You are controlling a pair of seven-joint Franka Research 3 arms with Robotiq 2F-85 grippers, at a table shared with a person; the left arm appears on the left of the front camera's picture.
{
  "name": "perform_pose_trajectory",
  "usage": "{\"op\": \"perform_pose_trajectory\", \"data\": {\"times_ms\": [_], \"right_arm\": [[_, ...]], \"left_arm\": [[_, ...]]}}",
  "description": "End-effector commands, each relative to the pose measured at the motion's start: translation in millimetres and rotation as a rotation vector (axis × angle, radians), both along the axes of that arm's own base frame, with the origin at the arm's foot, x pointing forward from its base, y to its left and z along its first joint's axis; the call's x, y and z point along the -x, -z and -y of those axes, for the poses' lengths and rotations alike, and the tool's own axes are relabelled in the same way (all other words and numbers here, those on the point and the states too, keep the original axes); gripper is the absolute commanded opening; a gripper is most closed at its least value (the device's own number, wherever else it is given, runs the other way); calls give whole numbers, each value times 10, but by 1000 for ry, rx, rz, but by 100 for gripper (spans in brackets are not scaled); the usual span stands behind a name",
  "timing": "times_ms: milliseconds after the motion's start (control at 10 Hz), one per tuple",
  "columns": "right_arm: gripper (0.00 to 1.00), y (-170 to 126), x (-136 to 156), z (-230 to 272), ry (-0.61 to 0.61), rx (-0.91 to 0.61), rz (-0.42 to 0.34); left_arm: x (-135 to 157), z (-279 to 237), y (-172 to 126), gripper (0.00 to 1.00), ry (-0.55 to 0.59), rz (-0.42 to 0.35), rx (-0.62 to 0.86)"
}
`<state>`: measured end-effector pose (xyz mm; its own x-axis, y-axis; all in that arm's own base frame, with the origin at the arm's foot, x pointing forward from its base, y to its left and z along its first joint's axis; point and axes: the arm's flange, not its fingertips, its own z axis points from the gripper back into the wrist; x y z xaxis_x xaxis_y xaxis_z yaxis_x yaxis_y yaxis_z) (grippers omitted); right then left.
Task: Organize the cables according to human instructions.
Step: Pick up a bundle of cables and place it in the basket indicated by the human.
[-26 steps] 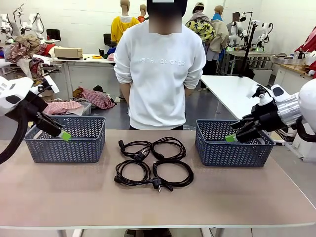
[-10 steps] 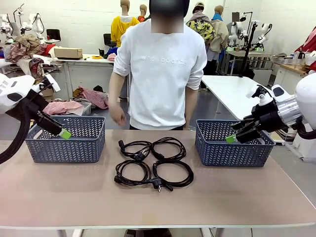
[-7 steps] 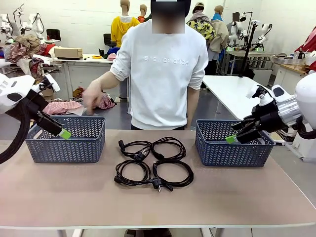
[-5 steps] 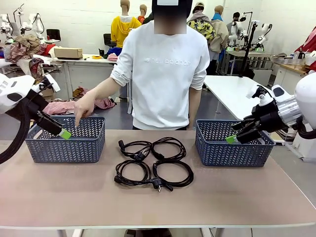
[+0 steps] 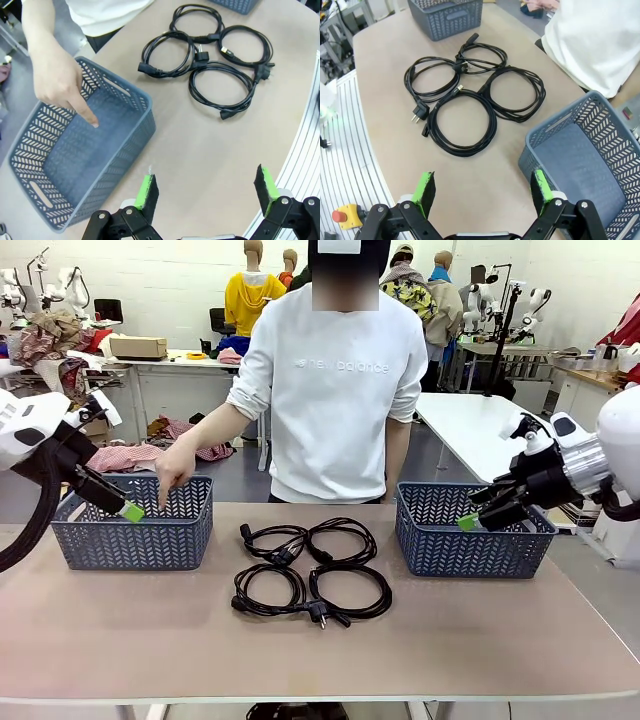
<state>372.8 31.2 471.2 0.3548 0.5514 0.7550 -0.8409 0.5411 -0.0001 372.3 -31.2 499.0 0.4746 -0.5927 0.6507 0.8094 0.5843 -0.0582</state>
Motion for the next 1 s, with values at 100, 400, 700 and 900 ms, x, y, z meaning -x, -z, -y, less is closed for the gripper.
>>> {"op": "perform_pose_trajectory", "data": {"times_ms": [100,400,700,900], "right_arm": [[100,-9,-54,13,-22,-5,19],[100,-9,-54,13,-22,-5,19],[100,-9,-54,13,-22,-5,19],[100,-9,-54,13,-22,-5,19]], "left_arm": [[22,-10,59,100,21,9,18],[0,0,1,100,0,0,1],[-72,481,31,100,154,7,-138],[-67,961,167,100,279,-12,-236]]}}
